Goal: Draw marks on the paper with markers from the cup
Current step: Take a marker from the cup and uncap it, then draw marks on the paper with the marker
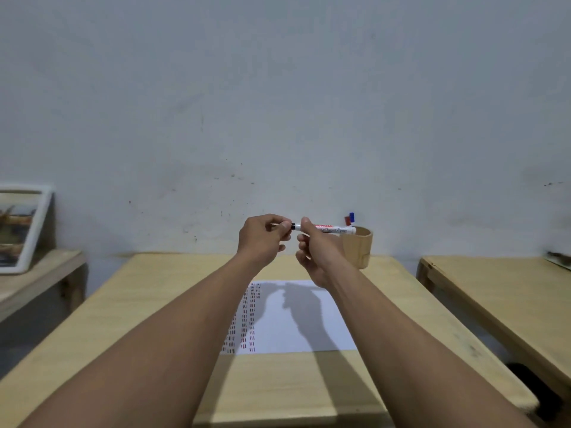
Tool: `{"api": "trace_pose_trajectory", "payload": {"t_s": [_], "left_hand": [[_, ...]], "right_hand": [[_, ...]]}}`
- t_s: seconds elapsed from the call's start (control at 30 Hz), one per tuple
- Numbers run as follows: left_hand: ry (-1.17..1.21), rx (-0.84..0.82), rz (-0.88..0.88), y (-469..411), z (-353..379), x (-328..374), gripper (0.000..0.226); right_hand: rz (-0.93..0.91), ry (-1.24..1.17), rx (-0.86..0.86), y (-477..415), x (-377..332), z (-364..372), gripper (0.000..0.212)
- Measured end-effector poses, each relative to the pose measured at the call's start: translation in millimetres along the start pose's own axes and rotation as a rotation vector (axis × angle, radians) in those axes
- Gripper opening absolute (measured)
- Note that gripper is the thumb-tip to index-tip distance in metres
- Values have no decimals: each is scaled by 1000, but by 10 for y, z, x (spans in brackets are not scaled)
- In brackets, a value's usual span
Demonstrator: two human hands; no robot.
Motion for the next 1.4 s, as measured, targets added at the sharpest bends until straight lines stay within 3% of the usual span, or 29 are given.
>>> {"api": "trace_pose_trajectory", "payload": {"t_s": [0.33, 0.67, 0.8, 1.07, 1.23, 1.4], "left_hand": [[-63, 74, -52, -107, -535, -267, 16], [-670, 113, -151, -115, -1041, -947, 23], [-687, 100, -234, -123, -1071, -1198, 21], [-1023, -5, -132, -148, -995, -1273, 16], [-1165, 43, -28, 96, -1058, -1254, 31], [-1217, -39, -217, 362, -1085, -1501, 52]], "right_hand": [[-73, -76, -22, -164, 271, 378, 16], [-71, 277, -50, -310, 657, 432, 19], [-106, 371, -63, -340, 763, 447, 16], [-162, 513, -27, -449, 867, 333, 24], [-233, 636, -5, -464, 892, 265, 17], [-242, 782, 34, -456, 1090, 156, 19]]}}
Point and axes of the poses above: each hand's wrist, its own y-axis away from the middle knuckle, its own z-axis out of the palm, x = y × z, the point moved 6 cm from there along -y, towards the middle knuckle, and after that the axes turned 4 degrees about y, right-handed, at the moved point
